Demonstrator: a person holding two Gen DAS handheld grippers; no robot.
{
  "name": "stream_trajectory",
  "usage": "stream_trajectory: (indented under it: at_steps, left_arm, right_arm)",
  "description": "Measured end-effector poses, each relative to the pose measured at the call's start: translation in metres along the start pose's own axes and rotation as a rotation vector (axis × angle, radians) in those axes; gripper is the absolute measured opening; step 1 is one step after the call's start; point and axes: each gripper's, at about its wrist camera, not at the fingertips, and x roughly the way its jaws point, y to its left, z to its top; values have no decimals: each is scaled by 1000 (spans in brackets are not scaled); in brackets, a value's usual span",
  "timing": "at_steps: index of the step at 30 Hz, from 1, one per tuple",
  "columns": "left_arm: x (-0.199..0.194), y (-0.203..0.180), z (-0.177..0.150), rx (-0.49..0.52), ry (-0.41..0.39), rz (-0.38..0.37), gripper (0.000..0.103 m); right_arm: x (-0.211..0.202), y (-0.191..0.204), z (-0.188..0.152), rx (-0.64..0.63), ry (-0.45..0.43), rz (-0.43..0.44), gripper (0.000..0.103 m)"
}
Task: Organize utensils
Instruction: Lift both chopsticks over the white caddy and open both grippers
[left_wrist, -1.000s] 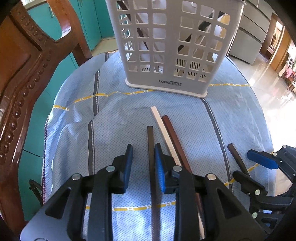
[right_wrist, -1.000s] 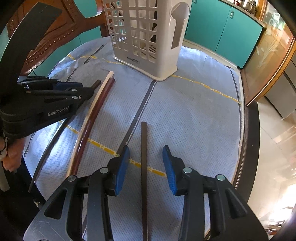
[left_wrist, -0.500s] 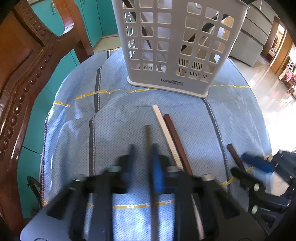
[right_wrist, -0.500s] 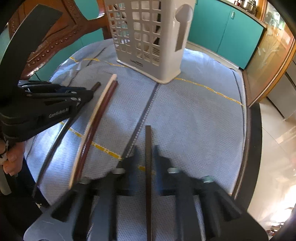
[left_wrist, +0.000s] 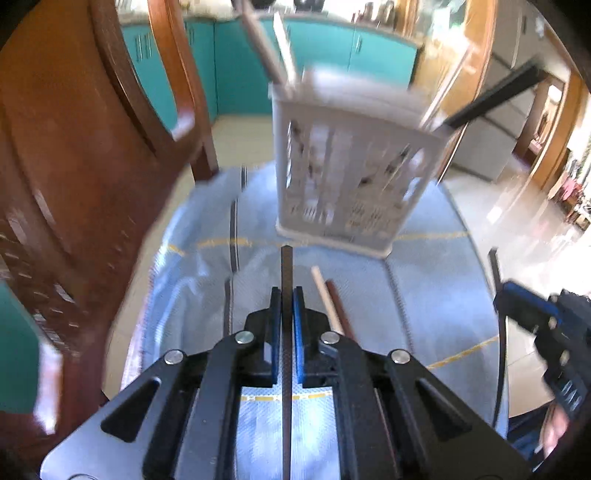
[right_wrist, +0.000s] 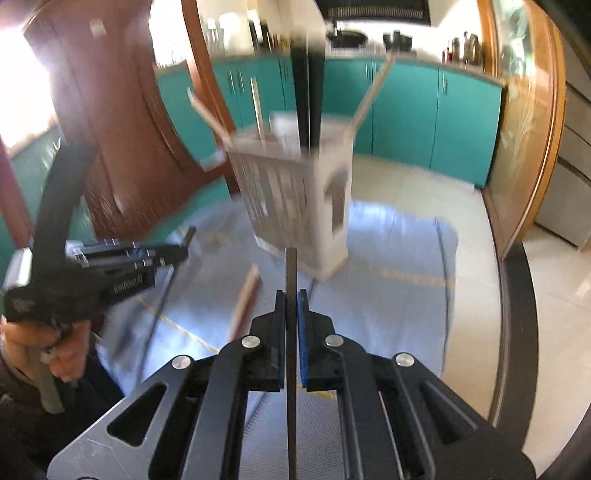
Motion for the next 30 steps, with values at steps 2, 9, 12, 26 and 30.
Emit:
stream_trajectory:
  at_steps: [2,9,12,26,30]
  left_arm:
    - [-26,0,3,8,-56,-17,7]
    - [-115,6,52,3,-283,-65,7]
    - [-136,12,87,-30,-361,-95,7]
    - [-140,25,181,-205,-581,-62,7]
    - [-88,14,182,-176,-469,-29,7]
  right_arm:
    - [-19,0,8,6,-47,21,7]
    - [-76,8,71,59,-223,126,7]
    - [-87,10,109,88,-313,153,7]
    - [-76,-36,173,263,-509,-31,7]
    - [-44,-33,162,215,-420,-63,7]
